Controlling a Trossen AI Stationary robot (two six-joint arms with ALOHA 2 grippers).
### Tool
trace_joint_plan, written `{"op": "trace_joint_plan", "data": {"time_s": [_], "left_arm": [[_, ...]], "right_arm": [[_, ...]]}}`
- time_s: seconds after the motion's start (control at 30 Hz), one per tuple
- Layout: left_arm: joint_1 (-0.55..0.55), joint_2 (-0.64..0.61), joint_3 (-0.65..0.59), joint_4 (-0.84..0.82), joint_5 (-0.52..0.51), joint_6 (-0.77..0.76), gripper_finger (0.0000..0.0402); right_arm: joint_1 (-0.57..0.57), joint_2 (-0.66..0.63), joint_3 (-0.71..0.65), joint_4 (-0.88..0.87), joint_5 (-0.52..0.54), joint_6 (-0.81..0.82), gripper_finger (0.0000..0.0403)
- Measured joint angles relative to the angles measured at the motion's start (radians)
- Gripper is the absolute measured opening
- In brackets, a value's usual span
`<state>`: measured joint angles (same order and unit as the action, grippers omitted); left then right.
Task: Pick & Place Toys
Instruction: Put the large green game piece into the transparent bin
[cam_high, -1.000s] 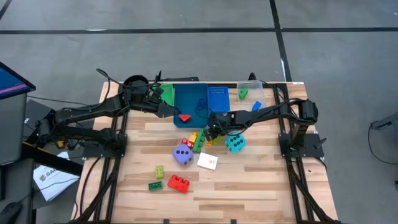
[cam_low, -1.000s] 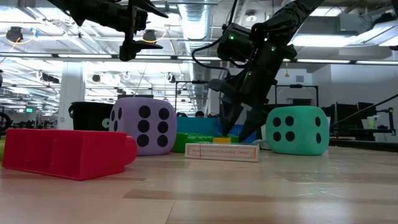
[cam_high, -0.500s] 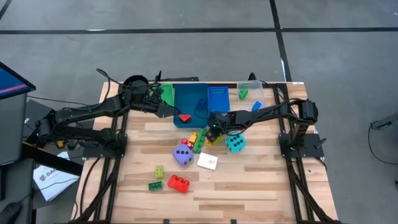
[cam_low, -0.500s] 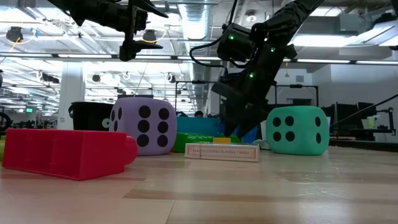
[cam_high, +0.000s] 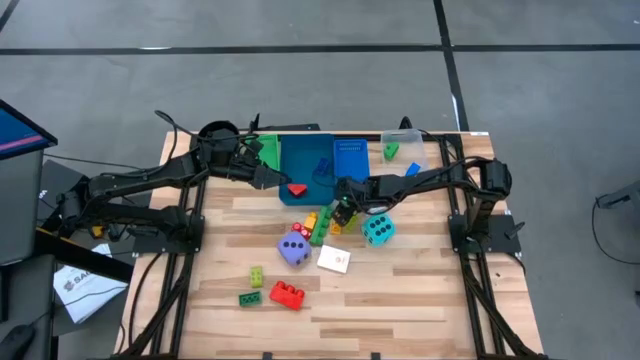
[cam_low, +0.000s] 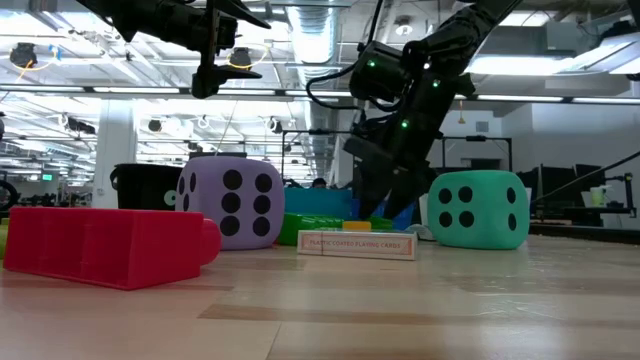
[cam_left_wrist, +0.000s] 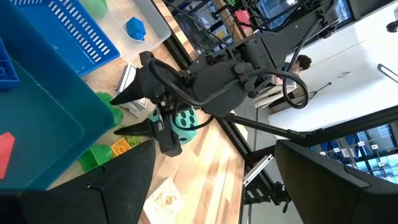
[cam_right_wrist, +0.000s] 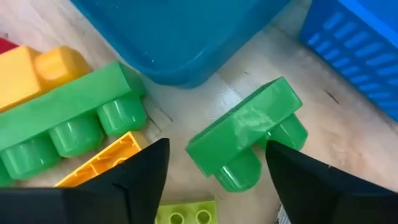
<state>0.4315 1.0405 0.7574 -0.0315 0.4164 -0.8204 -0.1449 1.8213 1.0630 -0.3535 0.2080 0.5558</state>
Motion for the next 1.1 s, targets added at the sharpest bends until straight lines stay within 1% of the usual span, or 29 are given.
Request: {"op": "trace_joint_plan", "data": {"time_s": [0.13, 0.23, 0.43, 0.7, 0.97, 1.1], "left_arm": [[0.000, 0.000, 0.000, 0.000, 0.000, 0.000, 0.0324], [0.000, 0.000, 0.000, 0.000, 0.000, 0.000, 0.0324], [0.000, 0.000, 0.000, 0.000, 0.000, 0.000, 0.0324], [0.000, 0.000, 0.000, 0.000, 0.000, 0.000, 0.0324], [0.000, 0.000, 0.000, 0.000, 0.000, 0.000, 0.0324], [0.000, 0.000, 0.000, 0.000, 0.000, 0.001, 0.0324]], "right_arm": [[-0.009, -0.001, 0.000, -0.001, -0.022, -0.051, 0.0284], [-0.020, -0.001, 0.000, -0.008, -0.047, -0.046, 0.0287], [-0.049, -0.001, 0.000, -0.017, -0.053, 0.067, 0.0288], [-0.062, -0.001, 0.000, -0.072, -0.052, 0.205, 0.0287], [-0.062, -0.001, 0.000, -0.073, -0.051, 0.281, 0.0287], [-0.062, -0.001, 0.000, -0.072, -0.051, 0.294, 0.0286]]}}
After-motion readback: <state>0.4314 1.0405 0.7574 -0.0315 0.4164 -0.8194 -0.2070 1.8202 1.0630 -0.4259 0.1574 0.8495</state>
